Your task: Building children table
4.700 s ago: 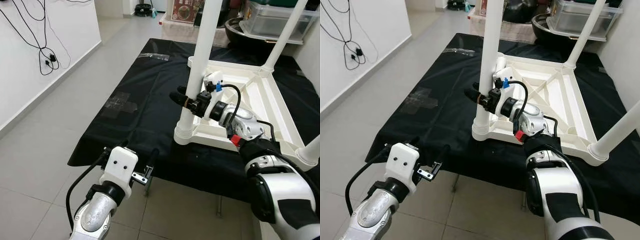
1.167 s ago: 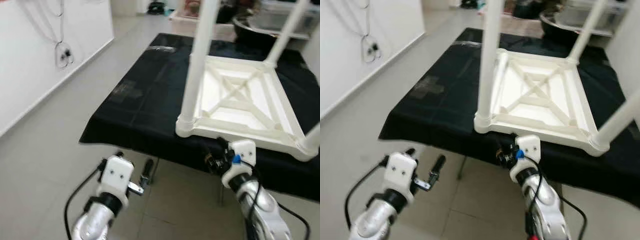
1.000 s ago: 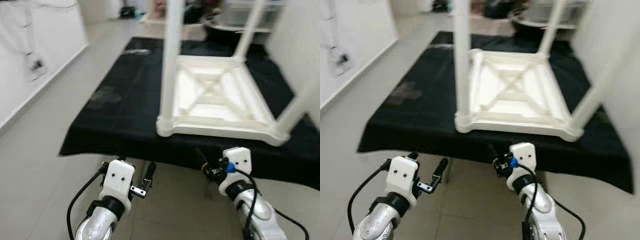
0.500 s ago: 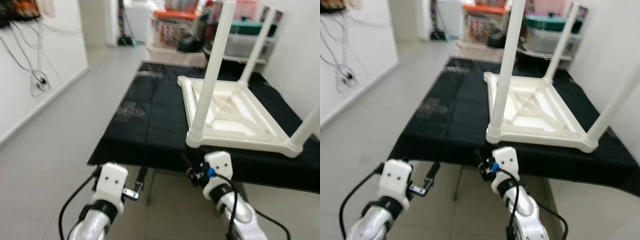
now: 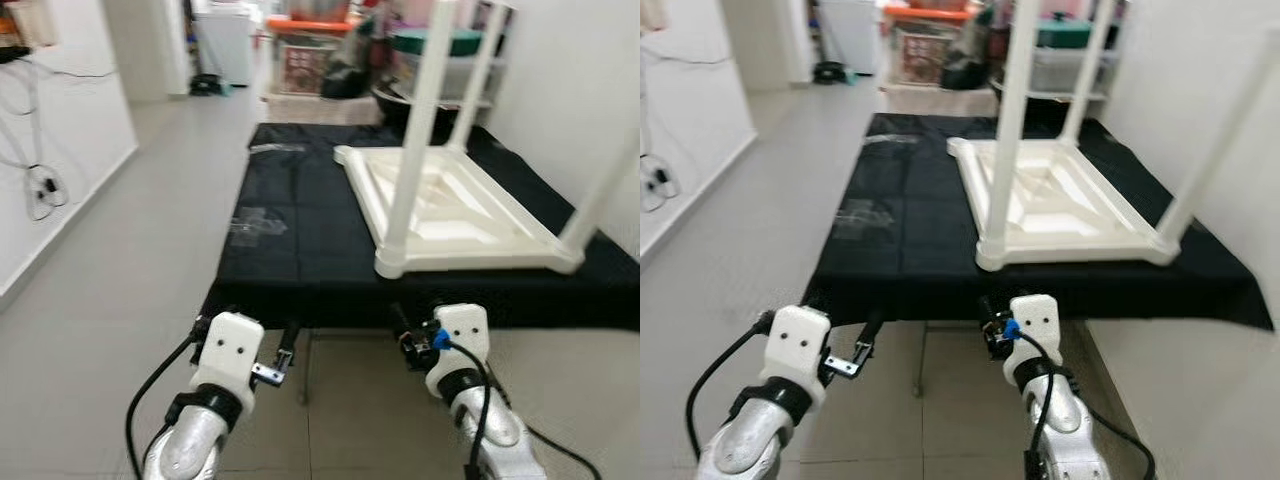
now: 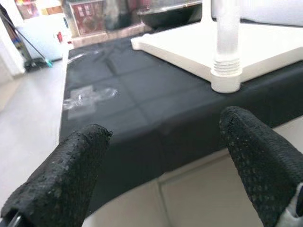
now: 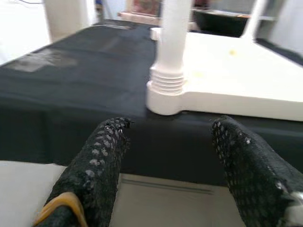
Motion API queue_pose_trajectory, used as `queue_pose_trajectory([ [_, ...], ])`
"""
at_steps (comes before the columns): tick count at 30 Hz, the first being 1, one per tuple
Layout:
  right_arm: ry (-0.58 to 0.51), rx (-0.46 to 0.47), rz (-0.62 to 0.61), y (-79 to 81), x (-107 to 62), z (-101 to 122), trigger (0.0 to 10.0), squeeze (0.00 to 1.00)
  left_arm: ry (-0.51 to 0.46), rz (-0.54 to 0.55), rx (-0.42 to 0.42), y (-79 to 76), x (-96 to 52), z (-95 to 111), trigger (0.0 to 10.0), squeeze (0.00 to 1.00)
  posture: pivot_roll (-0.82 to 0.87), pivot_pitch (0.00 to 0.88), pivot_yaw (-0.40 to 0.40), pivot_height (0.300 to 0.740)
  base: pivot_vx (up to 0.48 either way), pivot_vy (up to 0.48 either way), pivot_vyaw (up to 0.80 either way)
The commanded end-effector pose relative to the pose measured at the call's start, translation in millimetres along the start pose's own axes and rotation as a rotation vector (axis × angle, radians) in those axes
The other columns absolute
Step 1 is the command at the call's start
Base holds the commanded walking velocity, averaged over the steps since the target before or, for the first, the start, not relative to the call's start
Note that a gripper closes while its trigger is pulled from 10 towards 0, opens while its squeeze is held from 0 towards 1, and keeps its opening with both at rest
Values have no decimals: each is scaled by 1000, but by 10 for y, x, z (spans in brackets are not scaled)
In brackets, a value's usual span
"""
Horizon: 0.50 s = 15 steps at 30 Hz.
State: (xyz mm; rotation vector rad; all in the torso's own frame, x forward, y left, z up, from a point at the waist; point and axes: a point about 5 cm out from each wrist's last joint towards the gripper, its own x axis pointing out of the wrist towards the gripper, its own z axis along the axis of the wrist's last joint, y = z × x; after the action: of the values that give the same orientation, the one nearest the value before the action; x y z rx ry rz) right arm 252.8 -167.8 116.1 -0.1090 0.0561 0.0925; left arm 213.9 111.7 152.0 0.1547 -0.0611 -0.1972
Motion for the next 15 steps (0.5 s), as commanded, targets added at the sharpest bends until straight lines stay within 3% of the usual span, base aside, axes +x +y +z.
queue_pose_trajectory([
  [1,0,-10,7,30,23,7,10000,0,16,21,29,38,-3,-34,10000,0,114,0,-45,740,0,0,0],
  [4,0,-6,8,36,27,8,10000,0,12,20,31,38,0,-25,10000,0,114,0,-47,740,0,-270,0],
  [11,7,8,44,89,68,18,10000,0,17,40,33,59,4,-32,10000,0,117,1,-56,740,271,-346,0],
  [15,-3,14,49,111,96,46,10000,0,25,64,21,104,13,-37,10000,0,119,3,-58,740,0,0,0],
])
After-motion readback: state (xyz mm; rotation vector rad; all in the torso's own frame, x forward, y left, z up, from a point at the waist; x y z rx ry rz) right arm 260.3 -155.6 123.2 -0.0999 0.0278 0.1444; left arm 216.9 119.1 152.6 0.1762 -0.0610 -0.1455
